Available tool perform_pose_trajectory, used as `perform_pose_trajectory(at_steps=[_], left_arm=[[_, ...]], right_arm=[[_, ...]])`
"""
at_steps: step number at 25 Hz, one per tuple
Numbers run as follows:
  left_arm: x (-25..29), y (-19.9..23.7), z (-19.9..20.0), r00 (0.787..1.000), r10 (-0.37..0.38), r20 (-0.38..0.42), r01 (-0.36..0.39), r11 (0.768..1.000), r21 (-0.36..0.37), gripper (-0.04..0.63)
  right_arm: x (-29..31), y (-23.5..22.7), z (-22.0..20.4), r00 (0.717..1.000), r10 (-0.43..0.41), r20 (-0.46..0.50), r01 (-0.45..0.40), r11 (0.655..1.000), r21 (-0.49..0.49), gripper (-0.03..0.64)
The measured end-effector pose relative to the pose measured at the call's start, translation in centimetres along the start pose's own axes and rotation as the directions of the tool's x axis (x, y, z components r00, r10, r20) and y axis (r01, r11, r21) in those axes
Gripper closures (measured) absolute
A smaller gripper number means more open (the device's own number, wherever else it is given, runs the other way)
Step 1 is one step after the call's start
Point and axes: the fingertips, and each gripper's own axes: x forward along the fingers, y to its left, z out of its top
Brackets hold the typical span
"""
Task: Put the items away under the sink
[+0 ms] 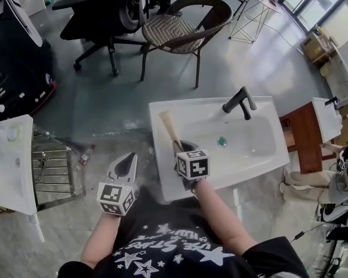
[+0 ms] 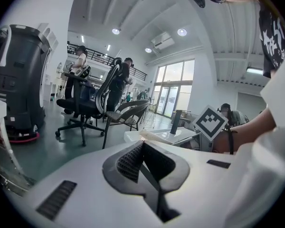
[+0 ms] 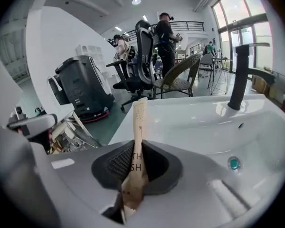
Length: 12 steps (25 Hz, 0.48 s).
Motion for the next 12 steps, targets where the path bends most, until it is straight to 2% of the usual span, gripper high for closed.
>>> perform_pose_trajectory(at_steps=[3,6,12], left_arm=[[0.5,-1.7,0.0,1.0,0.001,-0.007,-0.001,1.0,0.018,0.586],[0.9,-3.7,0.0,1.0,0.031,-0.005,-0.031,0.999,0.029,0.586],[1.1,-10.6,-1.2,0.984,0.174,0.026,-0.175,0.984,0.017,0.586]], right_arm=[[-1.6,-0.5,0.5,0.998,0.054,0.04,-0.056,0.998,0.04,0.581],[-3.1,-1.3,0.3,0.992,0.116,0.05,-0.118,0.993,0.032,0.581],[-7.4,-4.9,-1.8,0.971,0.233,0.046,-0.233,0.973,-0.008,0.581]])
